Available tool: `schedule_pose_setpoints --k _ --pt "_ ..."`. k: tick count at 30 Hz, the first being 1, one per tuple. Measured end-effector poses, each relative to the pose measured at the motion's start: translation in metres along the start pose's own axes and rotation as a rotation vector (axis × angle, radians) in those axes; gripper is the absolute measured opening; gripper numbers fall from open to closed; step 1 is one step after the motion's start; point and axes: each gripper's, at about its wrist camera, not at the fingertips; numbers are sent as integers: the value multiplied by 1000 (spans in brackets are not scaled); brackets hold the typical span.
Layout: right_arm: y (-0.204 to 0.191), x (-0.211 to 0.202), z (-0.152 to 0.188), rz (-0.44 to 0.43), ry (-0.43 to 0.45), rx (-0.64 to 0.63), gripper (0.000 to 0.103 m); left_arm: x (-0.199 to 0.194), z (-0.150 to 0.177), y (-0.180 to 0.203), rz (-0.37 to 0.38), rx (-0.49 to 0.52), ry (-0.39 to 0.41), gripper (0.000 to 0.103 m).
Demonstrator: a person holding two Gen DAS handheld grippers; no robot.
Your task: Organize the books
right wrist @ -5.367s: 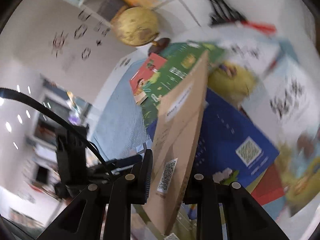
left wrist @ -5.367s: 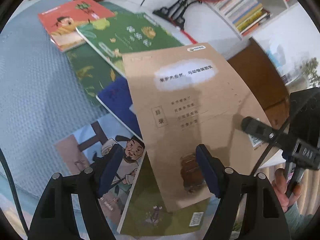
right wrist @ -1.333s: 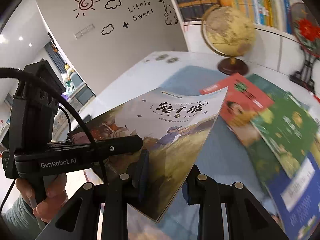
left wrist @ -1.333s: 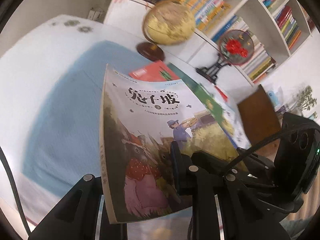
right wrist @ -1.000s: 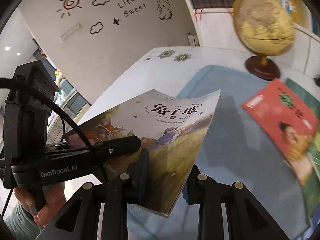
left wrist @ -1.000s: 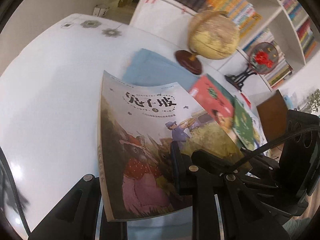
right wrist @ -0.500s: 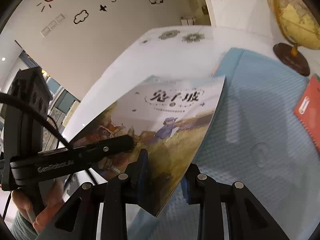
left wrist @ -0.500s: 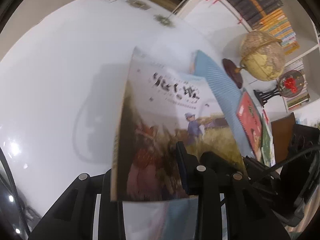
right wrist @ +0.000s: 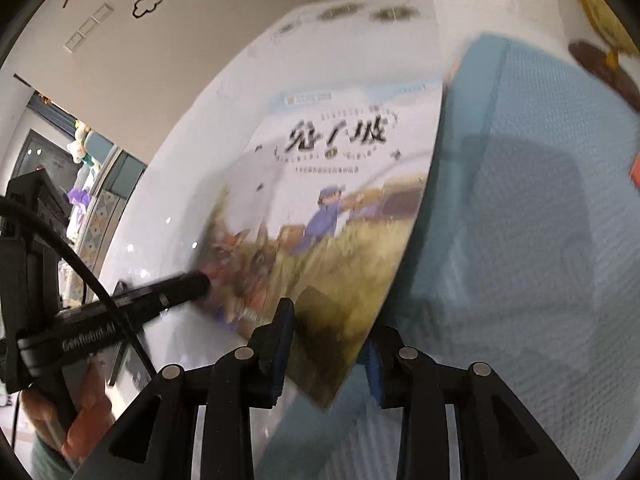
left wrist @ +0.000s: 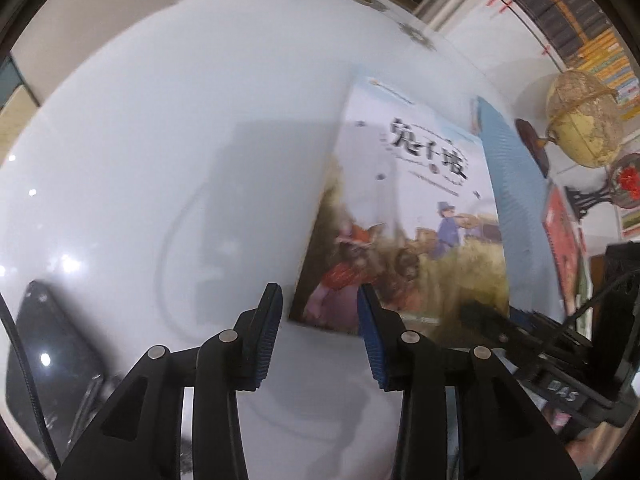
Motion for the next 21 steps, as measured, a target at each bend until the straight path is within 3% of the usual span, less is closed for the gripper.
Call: schedule_pose_setpoints --k 4,10,12,17,21 --pt "5 -15 8 -57 15 -36 32 -6 6 -5 -9 -29 15 36" --pt "14 -28 19 -49 31 -57 32 -13 7 20 12 -12 51 36" --pt "29 -39 32 -24 31 -43 32 -15 7 38 35 28 58 36" --pt "83 -78 69 50 18 40 32 -6 9 94 186 113 27 36" --pt "143 -118 97 115 52 171 40 12 20 162 255 231 -10 36"
Point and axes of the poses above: each gripper's, at about its wrist camera, not at the fingertips, and x roughly the way its jaws point, y to its right, z to its underside, and after that the axes turned 9 degrees about z, right-handed
